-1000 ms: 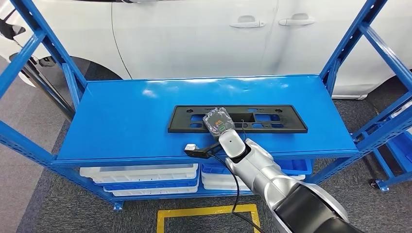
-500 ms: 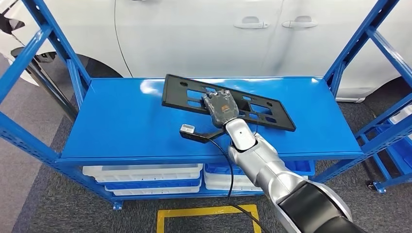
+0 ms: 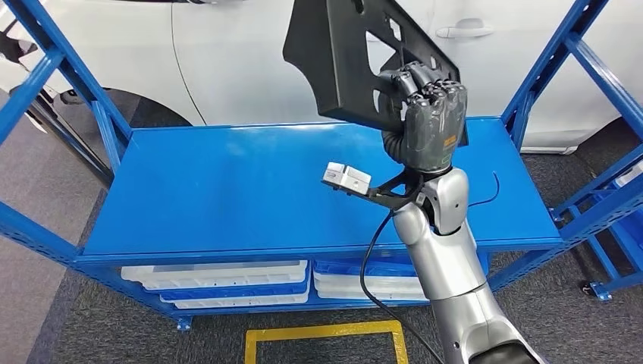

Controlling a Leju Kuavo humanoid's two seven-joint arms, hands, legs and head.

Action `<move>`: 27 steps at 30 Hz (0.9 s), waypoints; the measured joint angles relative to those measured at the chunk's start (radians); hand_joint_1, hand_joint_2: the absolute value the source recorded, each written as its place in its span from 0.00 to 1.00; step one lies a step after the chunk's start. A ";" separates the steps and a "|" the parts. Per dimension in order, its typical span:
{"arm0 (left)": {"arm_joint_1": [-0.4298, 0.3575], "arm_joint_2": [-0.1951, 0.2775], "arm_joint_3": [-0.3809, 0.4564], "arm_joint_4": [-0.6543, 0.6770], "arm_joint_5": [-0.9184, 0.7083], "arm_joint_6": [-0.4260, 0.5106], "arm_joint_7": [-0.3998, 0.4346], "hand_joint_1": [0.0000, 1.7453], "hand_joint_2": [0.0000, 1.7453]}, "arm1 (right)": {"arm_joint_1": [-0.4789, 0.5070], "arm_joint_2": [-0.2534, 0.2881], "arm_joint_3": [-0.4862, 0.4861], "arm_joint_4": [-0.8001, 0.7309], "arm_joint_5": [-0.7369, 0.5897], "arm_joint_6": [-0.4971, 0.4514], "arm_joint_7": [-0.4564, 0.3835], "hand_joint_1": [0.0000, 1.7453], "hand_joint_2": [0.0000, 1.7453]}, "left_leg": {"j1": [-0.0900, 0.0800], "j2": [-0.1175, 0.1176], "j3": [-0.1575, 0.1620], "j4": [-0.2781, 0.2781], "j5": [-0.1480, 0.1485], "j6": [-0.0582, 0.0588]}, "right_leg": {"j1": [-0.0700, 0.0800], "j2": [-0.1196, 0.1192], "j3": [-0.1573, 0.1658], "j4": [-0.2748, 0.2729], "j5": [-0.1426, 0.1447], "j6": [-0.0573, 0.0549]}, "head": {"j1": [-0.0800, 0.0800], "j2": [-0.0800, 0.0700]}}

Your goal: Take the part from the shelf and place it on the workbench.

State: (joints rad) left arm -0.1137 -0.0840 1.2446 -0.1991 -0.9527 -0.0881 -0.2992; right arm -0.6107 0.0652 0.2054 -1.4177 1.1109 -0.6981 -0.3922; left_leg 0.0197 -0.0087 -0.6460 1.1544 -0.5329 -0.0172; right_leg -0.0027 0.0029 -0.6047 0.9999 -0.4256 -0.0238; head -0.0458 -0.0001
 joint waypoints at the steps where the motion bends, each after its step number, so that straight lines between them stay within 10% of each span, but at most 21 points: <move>1: -0.001 0.000 -0.001 0.000 0.001 0.001 0.000 0.00 0.00 | 0.014 0.006 -0.014 -0.034 -0.057 0.000 -0.066 1.00 1.00 | 0.001 0.001 -0.033 0.069 -0.031 -0.002 | 0.002 0.000 0.001 0.000 -0.001 -0.003 | 0.000 0.000; 4: 0.002 0.000 -0.002 0.000 0.016 0.003 -0.011 0.00 0.00 | 0.087 0.027 -0.051 -0.201 -0.351 0.008 -0.255 1.00 1.00 | 0.001 0.002 -0.068 0.136 -0.030 -0.003 | 0.008 -0.002 0.007 0.003 -0.008 -0.005 | 0.000 0.000; 7: 0.007 0.002 0.006 0.000 0.052 -0.006 -0.040 0.00 0.00 | 0.145 0.012 -0.012 -0.352 -0.754 0.126 -0.240 1.00 1.00 | -0.001 0.002 0.024 -0.055 0.068 0.007 | 0.012 0.000 0.016 0.011 -0.020 0.000 | 0.000 0.000; 13: 0.003 0.010 0.039 0.000 0.084 -0.023 -0.053 0.00 0.00 | 0.271 -0.045 0.160 -0.405 -1.366 0.950 -0.226 1.00 1.00 | -0.001 0.002 0.066 -0.147 0.095 0.032 | 0.012 0.013 0.005 0.032 -0.036 0.032 | 0.000 0.000; 18: 0.013 0.011 0.047 0.000 0.086 -0.011 -0.041 0.00 0.00 | 0.352 -0.063 0.211 -0.355 -1.535 1.204 -0.200 1.00 1.00 | 0.004 0.001 0.059 -0.151 0.106 0.039 | -0.007 0.008 -0.095 0.281 -0.166 0.056 | 0.000 0.000; 23: 0.014 0.011 0.049 0.000 0.076 0.001 -0.034 0.00 0.00 | 0.372 -0.075 0.228 -0.342 -1.575 1.276 -0.146 1.00 1.00 | 0.003 0.003 0.045 -0.139 0.113 0.023 | -0.014 0.003 0.036 0.051 -0.059 0.055 | 0.000 0.000; 27: 0.014 0.012 0.049 0.000 0.070 0.000 -0.039 0.00 0.00 | 0.372 -0.079 0.228 -0.336 -1.560 1.271 -0.134 1.00 1.00 | 0.004 0.002 0.037 -0.141 0.125 -0.006 | -0.007 0.004 0.042 0.011 -0.035 0.028 | 0.000 0.000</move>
State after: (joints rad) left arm -0.0997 -0.0717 1.2932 -0.1995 -0.8829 -0.0878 -0.3379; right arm -0.2390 -0.0138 0.4338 -1.7535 -0.4495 0.5725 -0.5257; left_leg 0.0236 -0.0070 -0.6092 1.0133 -0.4081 -0.0228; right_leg -0.0102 0.0074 -0.5629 1.0109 -0.4609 0.0040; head -0.0458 -0.0002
